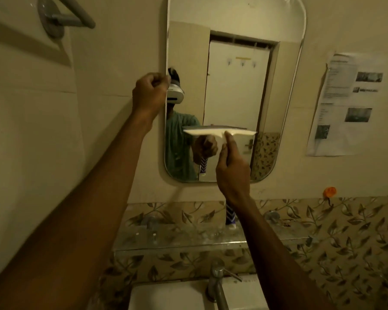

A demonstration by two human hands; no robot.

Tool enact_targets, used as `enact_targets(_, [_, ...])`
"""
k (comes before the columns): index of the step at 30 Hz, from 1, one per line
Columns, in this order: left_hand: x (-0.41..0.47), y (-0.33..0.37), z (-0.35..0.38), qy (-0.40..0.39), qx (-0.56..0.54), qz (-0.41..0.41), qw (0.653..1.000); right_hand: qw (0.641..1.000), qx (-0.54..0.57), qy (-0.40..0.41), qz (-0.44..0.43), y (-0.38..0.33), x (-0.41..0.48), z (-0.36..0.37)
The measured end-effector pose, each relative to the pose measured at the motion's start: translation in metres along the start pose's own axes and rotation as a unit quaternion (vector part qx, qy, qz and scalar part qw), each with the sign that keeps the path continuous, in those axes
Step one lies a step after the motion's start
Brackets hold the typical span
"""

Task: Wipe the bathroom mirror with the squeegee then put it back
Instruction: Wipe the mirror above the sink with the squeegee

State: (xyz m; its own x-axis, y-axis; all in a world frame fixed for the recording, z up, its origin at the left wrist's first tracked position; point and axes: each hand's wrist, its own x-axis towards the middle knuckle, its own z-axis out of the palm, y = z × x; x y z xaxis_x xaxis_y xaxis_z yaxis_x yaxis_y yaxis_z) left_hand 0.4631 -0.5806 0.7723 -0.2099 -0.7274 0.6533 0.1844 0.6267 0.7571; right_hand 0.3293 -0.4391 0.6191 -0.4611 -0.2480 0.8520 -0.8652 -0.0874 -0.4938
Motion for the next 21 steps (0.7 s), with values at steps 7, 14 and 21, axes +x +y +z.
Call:
enact_targets(7, [0.059,0.057,0.007,-0.039,-0.126,0.009,0.991,0.998,0.033,0.038,-0.040,-0.047,0.107,-0.002])
enact_targets(14, [0.072,0.059,0.005,-0.030,-0.222,-0.045,0.974,0.993,0.079,0.066,-0.066,-0.097,0.205,-0.012])
enact_targets(21, [0.078,0.059,0.003,-0.040,-0.232,-0.058,0.970,0.994,0.048,0.043,-0.087,-0.146,0.259,-0.008])
